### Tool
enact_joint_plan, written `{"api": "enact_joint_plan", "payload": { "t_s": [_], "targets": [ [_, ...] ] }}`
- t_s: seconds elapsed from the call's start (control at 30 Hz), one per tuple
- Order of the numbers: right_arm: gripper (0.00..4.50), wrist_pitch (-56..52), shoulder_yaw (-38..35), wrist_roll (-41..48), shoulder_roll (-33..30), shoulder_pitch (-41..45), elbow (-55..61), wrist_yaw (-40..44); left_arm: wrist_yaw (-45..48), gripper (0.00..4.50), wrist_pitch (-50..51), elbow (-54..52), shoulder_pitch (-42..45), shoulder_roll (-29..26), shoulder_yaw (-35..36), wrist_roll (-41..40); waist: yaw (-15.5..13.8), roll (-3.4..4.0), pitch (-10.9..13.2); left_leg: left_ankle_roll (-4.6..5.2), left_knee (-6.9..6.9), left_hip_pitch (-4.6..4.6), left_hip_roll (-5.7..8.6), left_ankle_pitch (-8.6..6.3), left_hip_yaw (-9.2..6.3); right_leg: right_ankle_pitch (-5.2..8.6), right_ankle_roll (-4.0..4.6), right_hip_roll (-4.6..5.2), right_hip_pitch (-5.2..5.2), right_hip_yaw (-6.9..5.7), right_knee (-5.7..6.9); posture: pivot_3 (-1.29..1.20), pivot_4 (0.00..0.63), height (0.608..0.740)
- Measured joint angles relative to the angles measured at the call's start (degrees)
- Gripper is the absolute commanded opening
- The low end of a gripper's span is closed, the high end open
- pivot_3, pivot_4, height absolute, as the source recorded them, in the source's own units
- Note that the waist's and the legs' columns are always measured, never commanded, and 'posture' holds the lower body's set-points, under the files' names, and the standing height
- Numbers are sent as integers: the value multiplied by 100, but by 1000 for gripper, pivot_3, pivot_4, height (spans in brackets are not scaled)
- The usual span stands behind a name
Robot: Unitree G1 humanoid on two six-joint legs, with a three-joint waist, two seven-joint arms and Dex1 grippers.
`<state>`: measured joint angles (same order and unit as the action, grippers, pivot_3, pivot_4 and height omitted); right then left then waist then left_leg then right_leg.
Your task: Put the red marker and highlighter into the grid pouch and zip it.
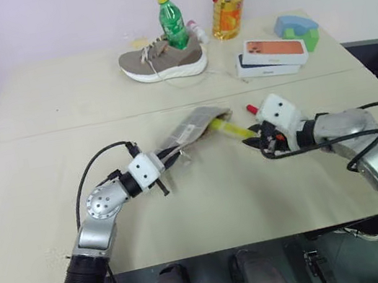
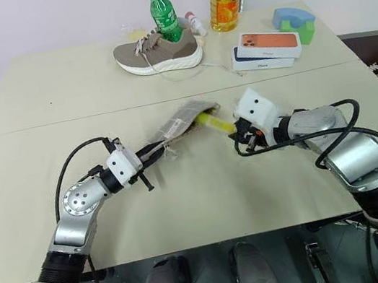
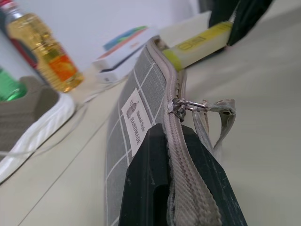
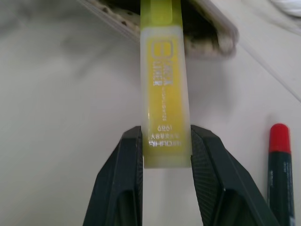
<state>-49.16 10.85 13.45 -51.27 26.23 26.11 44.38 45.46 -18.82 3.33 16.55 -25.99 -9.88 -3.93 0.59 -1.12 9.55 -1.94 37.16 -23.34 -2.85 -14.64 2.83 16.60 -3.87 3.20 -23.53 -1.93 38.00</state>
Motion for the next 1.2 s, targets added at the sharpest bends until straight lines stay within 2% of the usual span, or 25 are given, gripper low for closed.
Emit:
{"api": "enact_joint_plan", "payload": {
  "t_s": [0.27,0.4,0.47,0.5,0.63,0.7,0.77,0.87,1.03,1.2],
  "targets": [
    [836,598,779,-581,-545,250,422,723,747,0,-425,-32,200,-220,-288,-16,4,0,0,0,4,0,0,0,1,0,0,-1,0,0,1,0,150,740],
    [836,725,966,-807,-478,367,478,835,935,0,-462,-26,259,-220,-292,-30,4,0,0,0,4,0,-1,0,0,0,0,-2,0,0,1,0,150,740],
    [1952,723,971,-818,-435,376,483,909,960,0,-489,-3,265,-224,-291,-29,-1,0,0,0,5,0,-1,0,1,0,0,-2,0,0,1,0,150,740],
    [2347,720,964,-813,-420,378,508,941,964,0,-520,15,265,-227,-290,-27,-1,0,0,0,5,0,-1,0,0,0,0,-2,0,0,1,0,150,740],
    [4417,663,702,-609,-371,338,701,1010,933,0,-560,128,272,-239,-275,-25,-3,0,0,0,6,0,-1,0,0,0,0,-2,1,0,1,0,150,740],
    [4417,545,296,-333,-271,285,788,1007,890,0,-573,176,273,-275,-254,-23,0,0,0,0,6,1,-1,0,0,0,0,-1,2,0,2,0,150,740],
    [4417,187,-473,243,63,221,849,987,753,0,-576,305,272,-276,-225,23,1,0,0,0,6,2,-2,0,0,-1,0,-2,3,0,3,0,150,740],
    [4417,-184,-1393,798,184,139,841,871,469,0,-545,525,251,-249,-169,104,-10,-1,0,0,7,2,-2,0,-2,-1,0,2,7,-1,2,0,150,740],
    [4473,-491,-1662,683,395,-129,-89,151,-80,0,-419,646,240,-47,36,144,-7,-2,-1,0,12,5,1,0,2,-1,0,5,10,0,4,0,150,740],
    [4473,-741,-1667,303,1050,-126,-1499,-932,-452,0,-274,701,258,172,54,219,3,-1,-1,0,10,4,1,0,4,-2,-1,1,6,1,7,0,150,740]
  ]
}}
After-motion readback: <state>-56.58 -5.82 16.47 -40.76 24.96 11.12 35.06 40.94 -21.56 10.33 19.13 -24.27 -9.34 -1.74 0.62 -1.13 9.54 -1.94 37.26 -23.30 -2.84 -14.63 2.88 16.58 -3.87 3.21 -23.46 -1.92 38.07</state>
